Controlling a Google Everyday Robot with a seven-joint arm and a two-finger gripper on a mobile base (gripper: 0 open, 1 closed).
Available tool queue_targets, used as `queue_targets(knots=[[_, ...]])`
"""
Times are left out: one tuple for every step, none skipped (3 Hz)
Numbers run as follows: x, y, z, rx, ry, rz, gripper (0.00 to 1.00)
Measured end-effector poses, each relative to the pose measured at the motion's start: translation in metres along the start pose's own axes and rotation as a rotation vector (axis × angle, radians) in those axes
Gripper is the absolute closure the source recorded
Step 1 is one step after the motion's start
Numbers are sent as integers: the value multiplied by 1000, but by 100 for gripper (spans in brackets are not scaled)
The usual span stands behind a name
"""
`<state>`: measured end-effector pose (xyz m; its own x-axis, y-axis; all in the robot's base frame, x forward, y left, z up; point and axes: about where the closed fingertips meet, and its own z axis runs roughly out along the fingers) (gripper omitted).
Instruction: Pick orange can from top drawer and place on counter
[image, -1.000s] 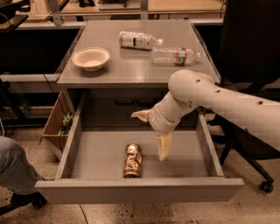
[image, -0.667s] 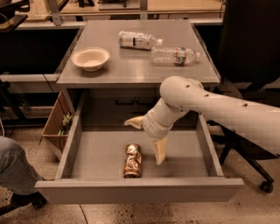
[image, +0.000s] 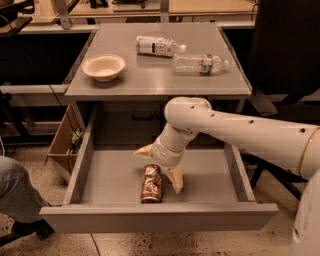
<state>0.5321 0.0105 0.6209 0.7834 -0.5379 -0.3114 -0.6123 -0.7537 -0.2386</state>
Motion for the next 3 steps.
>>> queue_targets(knots=[[4,5,16,-64,16,-20,19],[5,6,18,-94,27,-24,50],[4,5,13,-94,28,-24,73]])
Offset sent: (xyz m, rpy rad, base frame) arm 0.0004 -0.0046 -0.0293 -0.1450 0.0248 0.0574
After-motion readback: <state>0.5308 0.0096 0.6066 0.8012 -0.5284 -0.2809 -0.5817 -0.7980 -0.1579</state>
